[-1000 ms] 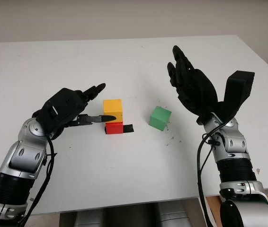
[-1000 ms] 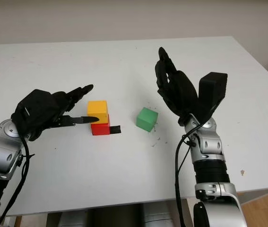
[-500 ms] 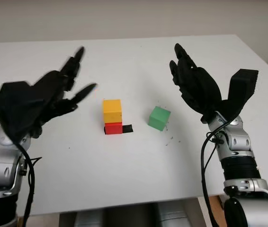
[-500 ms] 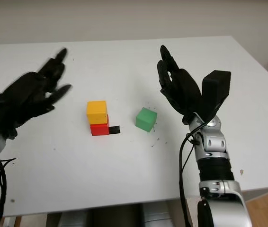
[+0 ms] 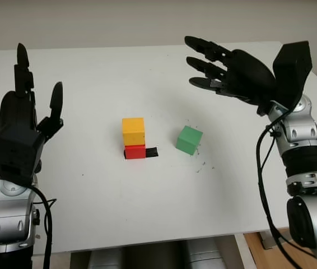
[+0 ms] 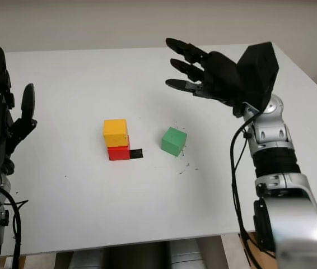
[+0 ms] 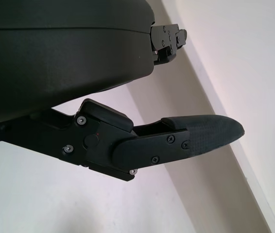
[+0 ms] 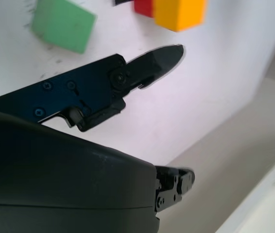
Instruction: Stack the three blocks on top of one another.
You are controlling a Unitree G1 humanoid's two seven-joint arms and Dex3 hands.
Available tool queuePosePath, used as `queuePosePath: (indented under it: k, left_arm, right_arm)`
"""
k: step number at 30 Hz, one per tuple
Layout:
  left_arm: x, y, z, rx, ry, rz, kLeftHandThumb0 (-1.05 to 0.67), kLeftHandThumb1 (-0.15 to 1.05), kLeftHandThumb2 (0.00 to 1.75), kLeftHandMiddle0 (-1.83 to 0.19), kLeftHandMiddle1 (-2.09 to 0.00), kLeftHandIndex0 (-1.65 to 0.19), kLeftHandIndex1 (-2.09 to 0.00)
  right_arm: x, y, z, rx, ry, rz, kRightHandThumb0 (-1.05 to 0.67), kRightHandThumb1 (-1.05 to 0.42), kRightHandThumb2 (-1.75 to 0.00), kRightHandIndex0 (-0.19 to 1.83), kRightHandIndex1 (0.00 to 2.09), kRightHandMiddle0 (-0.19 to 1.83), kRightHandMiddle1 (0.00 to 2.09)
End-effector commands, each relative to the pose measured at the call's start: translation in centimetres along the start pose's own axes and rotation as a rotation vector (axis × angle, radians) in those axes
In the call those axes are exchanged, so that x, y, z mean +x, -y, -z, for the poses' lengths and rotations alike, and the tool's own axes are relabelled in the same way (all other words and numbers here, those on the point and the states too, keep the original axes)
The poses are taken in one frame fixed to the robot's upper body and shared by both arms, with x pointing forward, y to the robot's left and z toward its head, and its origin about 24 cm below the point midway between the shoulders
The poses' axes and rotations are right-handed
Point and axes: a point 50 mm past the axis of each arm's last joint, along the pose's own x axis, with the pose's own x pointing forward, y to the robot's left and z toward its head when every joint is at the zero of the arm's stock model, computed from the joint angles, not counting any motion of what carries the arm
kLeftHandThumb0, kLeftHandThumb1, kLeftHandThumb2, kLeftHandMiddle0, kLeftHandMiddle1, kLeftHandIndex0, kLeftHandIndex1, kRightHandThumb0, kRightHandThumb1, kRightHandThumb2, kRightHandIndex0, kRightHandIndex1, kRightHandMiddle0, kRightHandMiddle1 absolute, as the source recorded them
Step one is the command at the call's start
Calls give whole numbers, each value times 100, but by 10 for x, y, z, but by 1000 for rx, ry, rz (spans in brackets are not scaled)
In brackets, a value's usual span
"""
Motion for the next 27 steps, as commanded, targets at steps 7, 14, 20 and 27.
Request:
queuePosePath:
  k: [7, 14, 20, 27]
  left_arm:
    - [-4, 1, 9, 7, -19, -28, -80, 105, 68, 18, -5, 15, -6]
    - [-2, 3, 13, 13, -37, -24, -80, 105, 69, 18, -5, 14, -6]
    - [2, 6, 15, 18, -49, -14, -81, 105, 67, 18, -5, 15, -5]
    - [3, 7, 15, 36, -47, 0, -75, 105, 68, 18, -5, 14, -6]
  right_arm:
    - [2, 13, -28, -632, -54, -189, -56, -78, -5, 15, 10, 25, 14]
    - [1, -5, -30, -931, 20, -283, -49, -78, -5, 19, 9, 34, 14]
    - [-3, -14, -23, -1039, 74, -324, -49, -77, -5, 21, 8, 41, 13]
    - [-6, -26, -11, -1083, 126, -338, -55, -76, -5, 22, 7, 46, 12]
